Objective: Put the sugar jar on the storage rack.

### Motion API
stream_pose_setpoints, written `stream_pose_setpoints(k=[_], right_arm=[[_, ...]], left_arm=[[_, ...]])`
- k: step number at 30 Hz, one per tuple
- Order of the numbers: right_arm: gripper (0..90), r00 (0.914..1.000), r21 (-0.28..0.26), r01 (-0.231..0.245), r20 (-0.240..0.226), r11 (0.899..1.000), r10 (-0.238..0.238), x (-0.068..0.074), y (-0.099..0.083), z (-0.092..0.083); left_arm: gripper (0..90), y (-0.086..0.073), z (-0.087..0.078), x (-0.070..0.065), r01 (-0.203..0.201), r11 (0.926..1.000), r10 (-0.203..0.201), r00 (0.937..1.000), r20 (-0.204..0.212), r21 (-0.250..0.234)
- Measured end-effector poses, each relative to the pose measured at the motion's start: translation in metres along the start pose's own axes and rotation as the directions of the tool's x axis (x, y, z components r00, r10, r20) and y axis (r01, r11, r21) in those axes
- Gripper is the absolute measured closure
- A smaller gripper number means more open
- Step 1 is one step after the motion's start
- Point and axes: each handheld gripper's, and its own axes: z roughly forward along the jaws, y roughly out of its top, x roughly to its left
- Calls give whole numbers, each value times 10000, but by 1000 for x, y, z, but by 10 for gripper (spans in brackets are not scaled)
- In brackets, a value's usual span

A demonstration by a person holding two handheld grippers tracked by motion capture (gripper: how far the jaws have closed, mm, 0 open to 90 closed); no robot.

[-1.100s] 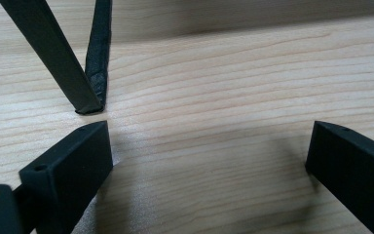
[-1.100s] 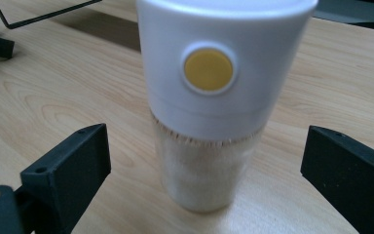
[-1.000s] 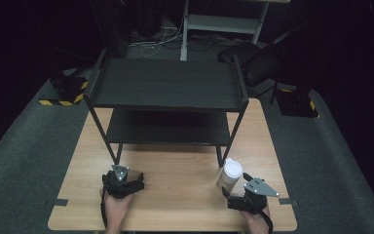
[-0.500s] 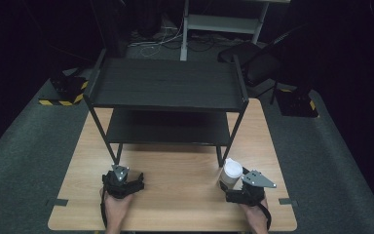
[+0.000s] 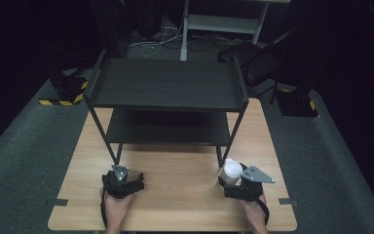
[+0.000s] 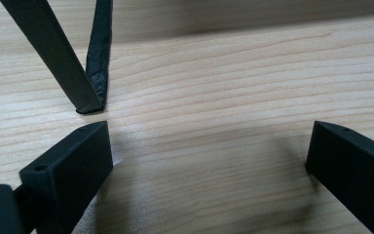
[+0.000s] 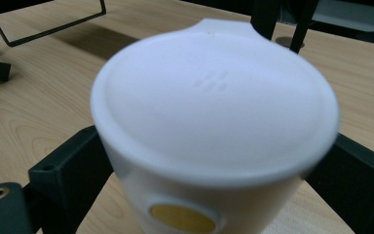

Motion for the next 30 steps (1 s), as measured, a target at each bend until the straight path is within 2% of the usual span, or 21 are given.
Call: stream_pose_setpoints(k=[11,17,30], right_arm=[[92,10000,44,89,6,10000,-89,0,6,10],[139,9999,145,123,-31,9998,-123,-1,7,14],[234,9997,-52,124,-233,9999,-125,-4,1,19]], left_arm=[[32,0,0,-1,28,10000,-28,10000,-55,-4],[30,0,0,-1,38,10000,-38,9999,-104,-21],[30,0,0,0,142,9999,-142,9999,-83,-27]])
